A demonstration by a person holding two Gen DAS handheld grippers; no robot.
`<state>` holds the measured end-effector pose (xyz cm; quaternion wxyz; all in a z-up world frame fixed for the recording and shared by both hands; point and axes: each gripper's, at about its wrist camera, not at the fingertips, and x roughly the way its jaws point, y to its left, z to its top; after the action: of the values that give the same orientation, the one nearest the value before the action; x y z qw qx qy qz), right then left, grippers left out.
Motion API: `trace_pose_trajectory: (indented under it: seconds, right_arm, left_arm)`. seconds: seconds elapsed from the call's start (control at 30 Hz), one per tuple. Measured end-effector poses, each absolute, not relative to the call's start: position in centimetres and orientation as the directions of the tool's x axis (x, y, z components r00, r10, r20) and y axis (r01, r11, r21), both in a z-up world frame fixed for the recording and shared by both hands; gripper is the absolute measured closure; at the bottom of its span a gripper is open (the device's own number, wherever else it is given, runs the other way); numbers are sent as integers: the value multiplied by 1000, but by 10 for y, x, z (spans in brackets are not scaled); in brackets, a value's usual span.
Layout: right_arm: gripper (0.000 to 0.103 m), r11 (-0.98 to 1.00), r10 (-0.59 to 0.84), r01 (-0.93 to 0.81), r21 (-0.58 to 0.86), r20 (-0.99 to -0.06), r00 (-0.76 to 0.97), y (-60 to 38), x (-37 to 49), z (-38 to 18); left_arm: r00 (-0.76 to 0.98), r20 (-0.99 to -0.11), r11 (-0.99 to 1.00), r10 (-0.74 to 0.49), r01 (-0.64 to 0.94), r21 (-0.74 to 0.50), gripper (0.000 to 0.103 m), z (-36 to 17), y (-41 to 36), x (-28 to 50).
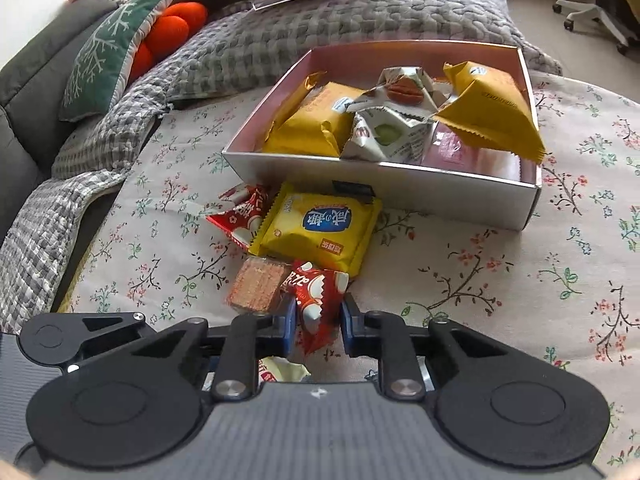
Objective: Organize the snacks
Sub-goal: 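Grasp white-green packet with left gripper while right gripper grasps red-white candy packet, then carry both packets into the pink box and open both grippers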
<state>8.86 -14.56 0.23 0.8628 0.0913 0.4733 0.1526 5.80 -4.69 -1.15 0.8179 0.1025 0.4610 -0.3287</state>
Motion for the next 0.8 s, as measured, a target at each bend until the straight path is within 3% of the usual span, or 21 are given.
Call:
trace_pose_trajectory:
  seconds: [0.8]
  right_arm:
    - [83, 932, 343, -131, 339, -706, 619, -167, 82, 31]
  left_arm:
    - [415, -760, 766, -500, 622, -164, 49, 16, -37, 54]
